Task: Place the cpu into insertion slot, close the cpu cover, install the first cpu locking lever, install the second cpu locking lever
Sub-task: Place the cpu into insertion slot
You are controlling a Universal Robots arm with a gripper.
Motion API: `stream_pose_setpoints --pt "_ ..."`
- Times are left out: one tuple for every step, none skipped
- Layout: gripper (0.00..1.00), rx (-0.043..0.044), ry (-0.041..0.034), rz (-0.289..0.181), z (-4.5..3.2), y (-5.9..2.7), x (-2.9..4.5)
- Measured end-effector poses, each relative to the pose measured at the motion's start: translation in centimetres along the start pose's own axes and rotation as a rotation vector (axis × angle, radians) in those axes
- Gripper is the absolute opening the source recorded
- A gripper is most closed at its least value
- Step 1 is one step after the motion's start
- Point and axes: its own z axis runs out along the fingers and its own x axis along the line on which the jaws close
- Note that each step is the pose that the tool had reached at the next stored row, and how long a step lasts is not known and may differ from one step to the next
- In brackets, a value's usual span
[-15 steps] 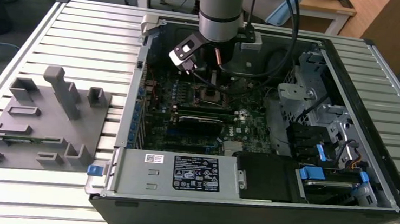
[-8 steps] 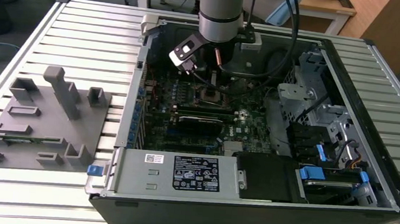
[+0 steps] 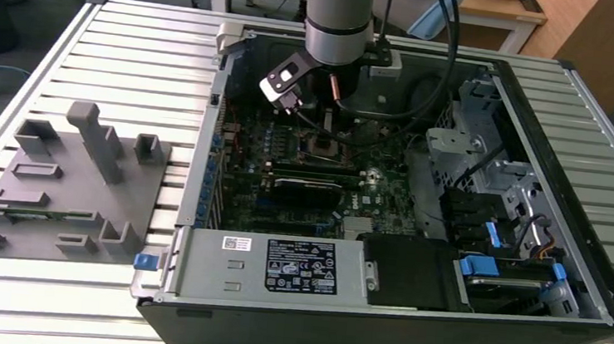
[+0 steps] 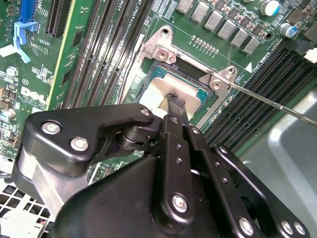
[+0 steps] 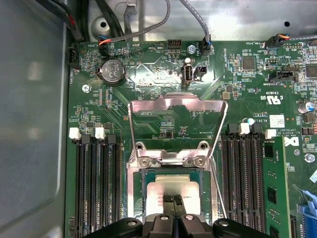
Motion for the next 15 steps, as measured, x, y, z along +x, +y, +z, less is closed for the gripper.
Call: stream_pose_setpoints --pt "0.11 -0.0001 0.0001 0.0 0.0 0.0 0.0" --pt "0.11 -0.0001 0.0001 0.0 0.01 0.0 0.0" --pt "0.11 -0.0002 0.0002 0.0 0.0 0.0 0.0" --pt "0.11 -0.0005 0.0006 0.0 -0.03 0.01 0.01" --pt "0.11 -0.0007 0.001 0.0 -0.07 0.02 0.02" --pt "0.11 -0.001 0.0015 0.0 -0.12 0.03 0.02" --pt "0.11 -0.0012 0.0019 0.0 -0.18 0.04 0.03" --pt "0.11 -0.0006 0.001 0.0 -0.31 0.04 0.01" --pt "0.11 -0.0002 0.0003 0.0 -0.46 0.04 0.0" --pt "0.11 -0.0004 0.0005 0.0 -0.6 0.06 0.0" --pt "0.11 -0.0003 0.0004 0.0 -0.78 0.07 -0.01" --pt "0.11 -0.0002 0.0003 0.0 -0.97 0.09 -0.02" --pt "0.11 -0.0001 0.0 0.0 -1.17 0.11 -0.02" --pt "0.11 -0.0002 0.0002 0.0 -1.38 0.13 -0.02" --pt "0.11 -0.0002 0.0002 0.0 -1.6 0.15 -0.03"
